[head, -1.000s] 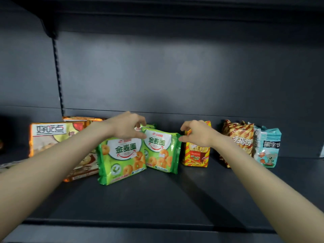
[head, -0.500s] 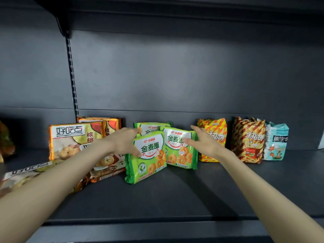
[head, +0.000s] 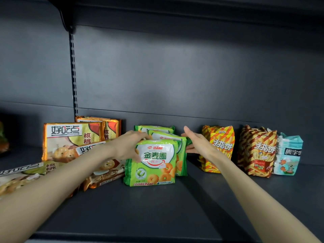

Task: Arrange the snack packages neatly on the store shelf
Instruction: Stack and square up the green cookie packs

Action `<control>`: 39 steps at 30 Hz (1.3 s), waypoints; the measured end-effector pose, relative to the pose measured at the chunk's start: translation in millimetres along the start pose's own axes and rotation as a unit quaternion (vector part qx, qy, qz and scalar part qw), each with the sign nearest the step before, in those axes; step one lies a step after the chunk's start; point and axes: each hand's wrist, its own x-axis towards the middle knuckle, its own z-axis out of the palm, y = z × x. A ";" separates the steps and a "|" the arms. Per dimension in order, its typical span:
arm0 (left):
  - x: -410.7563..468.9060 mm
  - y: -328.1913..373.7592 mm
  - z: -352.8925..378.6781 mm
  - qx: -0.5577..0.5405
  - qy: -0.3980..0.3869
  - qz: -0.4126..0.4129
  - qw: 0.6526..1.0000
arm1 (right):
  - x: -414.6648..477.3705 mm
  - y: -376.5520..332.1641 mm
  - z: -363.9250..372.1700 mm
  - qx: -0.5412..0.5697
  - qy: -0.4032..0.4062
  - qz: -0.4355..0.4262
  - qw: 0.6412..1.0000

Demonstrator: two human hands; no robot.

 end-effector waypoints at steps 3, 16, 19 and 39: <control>6.5 2.3 3.7 -0.024 0.015 -0.009 1.000 | 6.1 0.9 4.8 0.036 -0.055 -0.006 0.998; 25.4 -24.1 2.6 -0.106 -0.010 -0.019 0.994 | 38.7 26.0 6.6 -0.121 -0.046 -0.065 0.989; 29.3 -30.7 4.2 -0.101 -0.026 -0.013 0.994 | 37.6 25.0 6.2 -0.122 -0.046 -0.066 0.989; 21.9 -53.2 2.9 -0.076 -0.033 0.011 0.996 | 32.8 19.1 26.8 -0.058 -0.073 -0.056 0.994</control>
